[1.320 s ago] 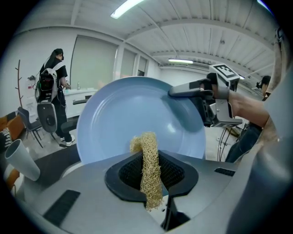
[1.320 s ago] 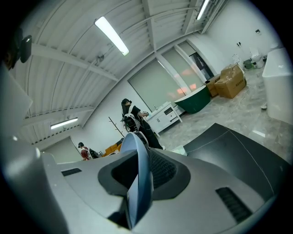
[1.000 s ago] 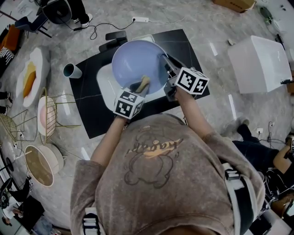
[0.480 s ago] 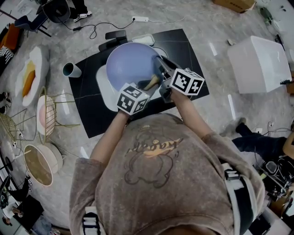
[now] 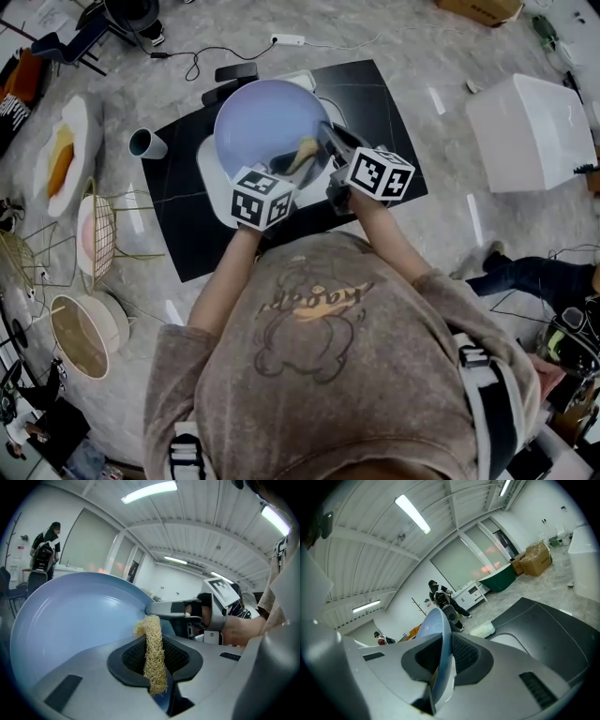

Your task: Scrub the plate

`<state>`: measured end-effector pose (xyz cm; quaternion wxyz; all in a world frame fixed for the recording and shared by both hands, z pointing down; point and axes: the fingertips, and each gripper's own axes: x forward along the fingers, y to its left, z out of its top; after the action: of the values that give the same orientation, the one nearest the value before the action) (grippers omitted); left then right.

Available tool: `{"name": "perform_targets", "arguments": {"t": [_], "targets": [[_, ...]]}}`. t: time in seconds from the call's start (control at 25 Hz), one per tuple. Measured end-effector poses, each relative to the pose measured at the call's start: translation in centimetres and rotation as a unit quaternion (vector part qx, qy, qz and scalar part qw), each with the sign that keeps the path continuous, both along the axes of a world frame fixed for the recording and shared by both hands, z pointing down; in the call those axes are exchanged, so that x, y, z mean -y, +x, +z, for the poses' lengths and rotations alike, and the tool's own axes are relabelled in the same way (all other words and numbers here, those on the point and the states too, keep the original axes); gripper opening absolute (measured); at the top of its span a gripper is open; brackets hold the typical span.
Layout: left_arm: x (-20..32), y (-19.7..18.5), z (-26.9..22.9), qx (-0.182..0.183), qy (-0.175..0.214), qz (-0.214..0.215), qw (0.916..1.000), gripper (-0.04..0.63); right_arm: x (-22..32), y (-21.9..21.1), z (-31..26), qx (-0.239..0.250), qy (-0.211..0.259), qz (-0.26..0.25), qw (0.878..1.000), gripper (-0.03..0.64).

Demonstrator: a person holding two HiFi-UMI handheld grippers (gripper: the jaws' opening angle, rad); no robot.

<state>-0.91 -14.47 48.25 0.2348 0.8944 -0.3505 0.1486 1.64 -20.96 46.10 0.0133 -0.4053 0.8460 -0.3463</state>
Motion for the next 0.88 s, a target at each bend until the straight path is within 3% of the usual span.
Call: {"name": "perform_targets", "arguments": {"t": [0.36,0.68,0.88], "targets": [[1.9,-4.5,-2.3,-0.020,0.030,-0.086,0.9956,0.078,-0.4,0.3,0.5,-0.021,0.010,-0.009,1.000,0.040],[1.7,-9.1,-5.2,-0.025,0.065,-0.154,0.9856,0.078,-0.6,1.9,0.4,-0.032,0.014,-0.005,0.999,0.040],[1.0,-11.3,-5.3,-0.027,0.063,-0.187,0.9801,0.078,-0.9,3.4,0.5,-0.042,0.015,0.003,0.999,0.040]]}}
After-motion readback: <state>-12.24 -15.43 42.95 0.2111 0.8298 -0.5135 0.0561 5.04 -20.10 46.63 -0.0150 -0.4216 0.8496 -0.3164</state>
